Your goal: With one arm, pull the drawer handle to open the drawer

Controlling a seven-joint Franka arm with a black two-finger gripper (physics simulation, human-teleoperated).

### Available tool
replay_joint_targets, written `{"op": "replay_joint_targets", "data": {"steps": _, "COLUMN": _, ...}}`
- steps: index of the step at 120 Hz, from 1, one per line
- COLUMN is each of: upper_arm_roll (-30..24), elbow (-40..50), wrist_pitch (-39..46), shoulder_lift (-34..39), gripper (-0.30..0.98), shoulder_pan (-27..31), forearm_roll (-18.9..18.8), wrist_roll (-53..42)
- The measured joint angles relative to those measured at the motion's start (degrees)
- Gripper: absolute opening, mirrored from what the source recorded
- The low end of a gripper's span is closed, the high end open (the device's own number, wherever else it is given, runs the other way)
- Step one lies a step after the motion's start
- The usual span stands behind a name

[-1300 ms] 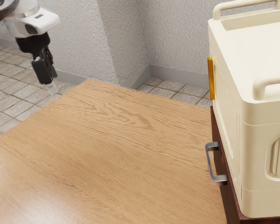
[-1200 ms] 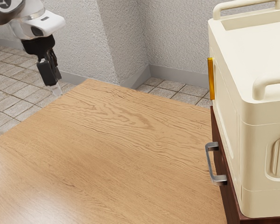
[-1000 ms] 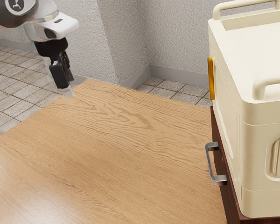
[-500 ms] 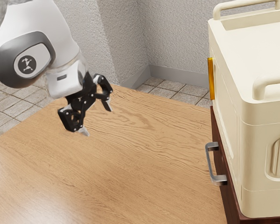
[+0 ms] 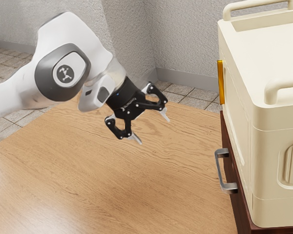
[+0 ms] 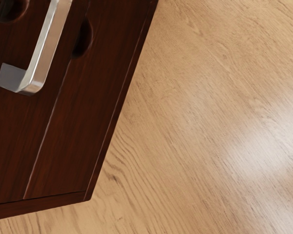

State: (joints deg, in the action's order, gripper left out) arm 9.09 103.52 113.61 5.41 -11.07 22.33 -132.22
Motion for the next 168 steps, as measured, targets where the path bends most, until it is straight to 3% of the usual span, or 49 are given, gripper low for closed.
{"op": "replay_joint_targets", "data": {"steps": 17, "upper_arm_roll": -0.4, "elbow": 0.1, "wrist_pitch": 0.5, "shoulder_lift": -1.0, "gripper": 0.5, "shoulder_pan": -0.5, "forearm_roll": 4.6, "wrist_roll": -7.5}}
{"op": "replay_joint_targets", "data": {"steps": 67, "upper_arm_roll": -2.6, "elbow": -0.4, "wrist_pitch": 3.2, "shoulder_lift": -6.0, "gripper": 0.37, "shoulder_pan": -4.5, "forearm_roll": 14.3, "wrist_roll": -21.1}}
{"op": "replay_joint_targets", "data": {"steps": 107, "upper_arm_roll": -2.2, "elbow": 1.5, "wrist_pitch": 9.7, "shoulder_lift": -5.9, "gripper": 0.15, "shoulder_pan": -9.0, "forearm_roll": 15.0, "wrist_roll": -26.4}}
{"op": "replay_joint_targets", "data": {"steps": 136, "upper_arm_roll": -3.0, "elbow": 5.6, "wrist_pitch": 12.7, "shoulder_lift": -5.8, "gripper": 0.07, "shoulder_pan": -8.3, "forearm_roll": 15.2, "wrist_roll": -29.0}}
{"op": "replay_joint_targets", "data": {"steps": 168, "upper_arm_roll": -1.8, "elbow": 12.2, "wrist_pitch": 15.3, "shoulder_lift": 1.1, "gripper": -0.06, "shoulder_pan": -6.1, "forearm_roll": 14.5, "wrist_roll": -31.3}}
